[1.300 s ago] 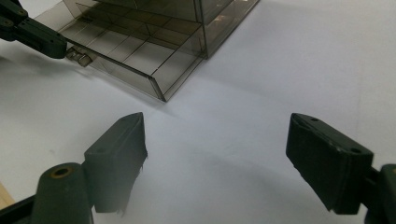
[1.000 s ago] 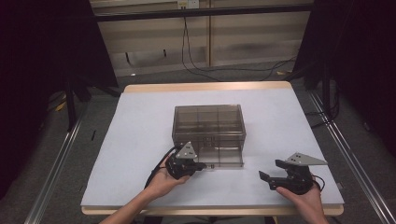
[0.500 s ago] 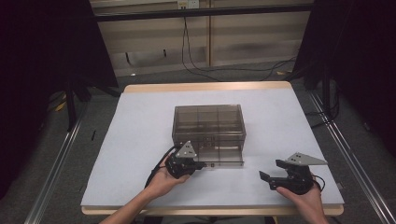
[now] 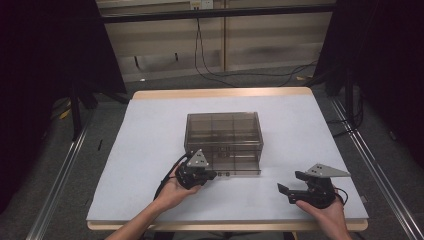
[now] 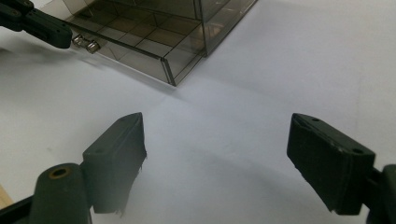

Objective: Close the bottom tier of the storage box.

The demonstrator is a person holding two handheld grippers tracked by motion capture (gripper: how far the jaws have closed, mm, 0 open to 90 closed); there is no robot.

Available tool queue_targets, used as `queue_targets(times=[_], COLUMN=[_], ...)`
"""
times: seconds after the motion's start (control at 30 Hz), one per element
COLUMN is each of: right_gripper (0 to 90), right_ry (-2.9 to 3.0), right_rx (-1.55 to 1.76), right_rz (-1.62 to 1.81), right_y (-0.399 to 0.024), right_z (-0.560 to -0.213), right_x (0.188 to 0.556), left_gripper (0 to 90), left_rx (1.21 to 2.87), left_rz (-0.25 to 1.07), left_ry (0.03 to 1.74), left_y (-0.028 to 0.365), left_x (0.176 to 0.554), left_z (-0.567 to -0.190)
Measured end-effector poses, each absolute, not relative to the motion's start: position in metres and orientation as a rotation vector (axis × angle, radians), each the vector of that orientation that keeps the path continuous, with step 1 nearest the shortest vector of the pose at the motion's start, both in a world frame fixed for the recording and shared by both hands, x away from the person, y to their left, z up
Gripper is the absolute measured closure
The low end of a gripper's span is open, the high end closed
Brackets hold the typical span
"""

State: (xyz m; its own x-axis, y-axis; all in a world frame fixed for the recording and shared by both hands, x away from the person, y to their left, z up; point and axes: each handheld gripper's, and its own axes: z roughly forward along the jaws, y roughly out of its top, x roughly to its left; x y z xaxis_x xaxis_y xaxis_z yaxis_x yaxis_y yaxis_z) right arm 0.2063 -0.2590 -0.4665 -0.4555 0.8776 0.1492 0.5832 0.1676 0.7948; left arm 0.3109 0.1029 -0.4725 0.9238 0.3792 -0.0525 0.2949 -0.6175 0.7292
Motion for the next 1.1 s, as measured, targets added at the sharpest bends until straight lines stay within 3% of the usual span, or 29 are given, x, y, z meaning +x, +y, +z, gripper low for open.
queue_targets(times=[1.1], right_gripper=[19.0], right_ry=[2.095], right_rx=[1.388], right_rz=[1.191], right_y=[-0.2578], right_z=[-0.4659], right_x=[0.2066], left_gripper=[90.0], left_rx=[2.292], left_rz=[0.154], left_ry=[0.505], left_y=[0.1059], left_x=[0.3163], left_z=[-0.4707])
